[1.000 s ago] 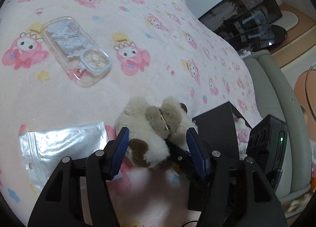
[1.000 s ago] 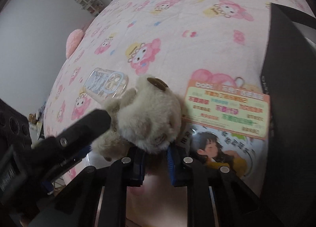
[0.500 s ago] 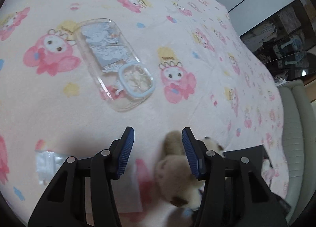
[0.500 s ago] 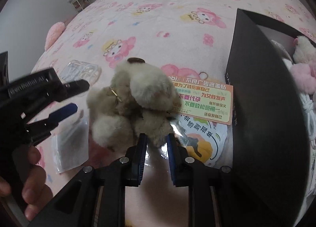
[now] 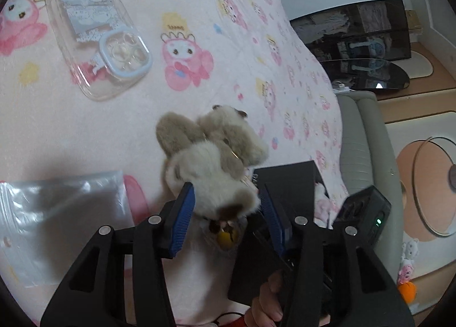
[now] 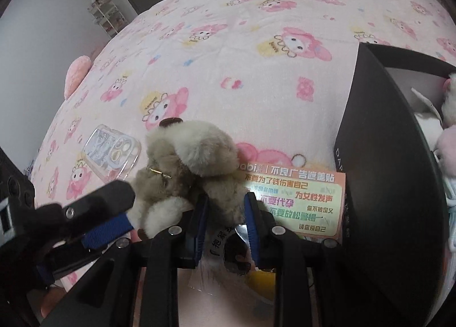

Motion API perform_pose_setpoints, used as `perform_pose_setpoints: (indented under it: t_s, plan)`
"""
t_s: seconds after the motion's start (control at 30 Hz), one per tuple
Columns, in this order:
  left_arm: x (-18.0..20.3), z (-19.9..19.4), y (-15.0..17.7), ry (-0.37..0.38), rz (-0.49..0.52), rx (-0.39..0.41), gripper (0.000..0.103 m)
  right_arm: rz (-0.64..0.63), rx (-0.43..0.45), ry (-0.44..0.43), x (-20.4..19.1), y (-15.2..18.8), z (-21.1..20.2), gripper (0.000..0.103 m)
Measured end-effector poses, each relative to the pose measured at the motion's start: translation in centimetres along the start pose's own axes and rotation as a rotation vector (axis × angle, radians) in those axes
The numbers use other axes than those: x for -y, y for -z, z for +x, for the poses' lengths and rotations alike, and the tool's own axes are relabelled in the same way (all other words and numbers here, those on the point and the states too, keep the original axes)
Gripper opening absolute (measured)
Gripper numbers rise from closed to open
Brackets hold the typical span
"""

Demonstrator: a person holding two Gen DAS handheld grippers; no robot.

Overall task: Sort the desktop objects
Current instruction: 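Lift the brown plush and carry it toward the black box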

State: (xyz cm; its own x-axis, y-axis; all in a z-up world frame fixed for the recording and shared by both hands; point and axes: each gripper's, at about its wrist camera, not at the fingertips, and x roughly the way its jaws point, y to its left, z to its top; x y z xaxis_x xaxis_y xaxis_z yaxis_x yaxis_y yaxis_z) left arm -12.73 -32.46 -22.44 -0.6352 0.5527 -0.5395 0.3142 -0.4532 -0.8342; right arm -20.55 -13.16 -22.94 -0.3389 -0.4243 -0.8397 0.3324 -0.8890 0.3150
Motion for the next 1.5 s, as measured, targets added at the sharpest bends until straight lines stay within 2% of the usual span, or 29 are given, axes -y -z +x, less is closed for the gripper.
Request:
perform_pose_setpoints:
  t_s: [0.03, 0.07, 0.13, 0.17, 0.2, 0.3, 0.33, 0.37, 0.5, 0.7, 0.73, 0.8, 0.9, 1.0, 1.07, 1.17, 1.23, 1.3, 1.37, 1.5]
  plan:
    - [-0.1, -0.7, 0.0, 0.028, -0.010, 0.020, 0.048, 0.002, 0.001, -0.008, 0.0, -0.2, -0.1, 0.022]
    - [-0.2, -1.5, -0.1, 0.008, -0.019, 0.070, 0.048, 0.004, 0.008, -0.004, 0.2, -0.2, -0.5, 0.022]
    - [-0.5, -2.7, -0.8, -0.137, -0.031, 0.190, 0.048, 0.006, 0.053, 0.061, 0.0, -0.5, -1.3, 0.022]
    - [-0.8, -2.9, -1.2, -0.207, -0.043, 0.226, 0.048, 0.004, 0.076, 0.088, -0.1, -0.6, -1.7, 0.022]
    - [-1.1, -2.6, -1.7, -0.238, -0.056, 0.237, 0.048, 0.000, 0.092, 0.105, -0.2, -0.7, -2.0, 0.022]
    - [-2.0, -0.8, -3.0, -0.201, -0.087, 0.200, 0.045, -0.024, 0.091, 0.090, -0.4, -0.2, -2.5, 0.023]
    - [-2.0, -0.2, -3.2, -0.199, -0.079, 0.187, 0.038, -0.032, 0.069, 0.083, -0.5, -0.1, -2.0, 0.023]
    - [-1.9, 0.4, -3.2, -0.203, -0.069, 0.183, 0.034, -0.034, 0.045, 0.063, -0.5, -0.1, -1.1, 0.023]
    - [-1.4, 2.4, -3.0, -0.191, -0.020, 0.115, 0.032, -0.011, -0.031, 0.014, 0.2, -0.7, 2.0, 0.018]
    - [0.4, 1.0, -0.3, -0.088, 0.035, 0.024, 0.032, -0.002, -0.014, -0.058, 0.0, -0.4, 0.2, 0.018]
    - [0.8, 0.7, 0.4, -0.094, 0.054, 0.019, 0.036, -0.023, -0.013, -0.065, -0.4, -0.2, -0.2, 0.018]
    - [1.7, -0.3, 1.3, -0.100, 0.098, 0.036, 0.032, -0.059, -0.023, -0.075, -1.0, -0.1, -0.7, 0.015]
    - [1.4, -1.5, 1.1, -0.062, 0.074, 0.072, 0.032, -0.072, -0.047, -0.078, -1.0, 0.1, -0.7, 0.015]
    - [0.3, -1.6, 0.4, -0.146, 0.029, 0.137, 0.032, -0.087, -0.028, 0.064, -0.9, 0.1, -1.0, 0.017]
    - [-0.9, -0.9, 0.0, -0.153, -0.023, 0.117, 0.032, -0.090, 0.000, 0.063, -0.5, 0.3, -1.7, 0.018]
    - [-2.5, -0.3, 0.7, -0.053, -0.094, 0.056, 0.035, -0.086, 0.007, 0.050, -0.4, 0.7, -1.9, 0.019]
    - [-3.1, -0.2, 1.4, -0.003, -0.127, 0.037, 0.040, -0.090, -0.028, 0.034, -0.5, 0.8, -0.9, 0.019]
    - [-3.8, 0.5, 1.6, 0.007, -0.158, 0.014, 0.041, -0.088, -0.068, 0.056, -0.5, 1.1, 0.4, 0.019]
    - [-3.7, 1.2, 1.5, 0.000, -0.152, -0.003, 0.041, -0.088, -0.083, 0.033, -0.4, 1.4, 1.3, 0.019]
    - [-1.7, 0.5, 1.8, -0.021, -0.041, 0.009, 0.041, -0.047, -0.086, -0.025, -0.3, 1.6, 1.0, 0.022]
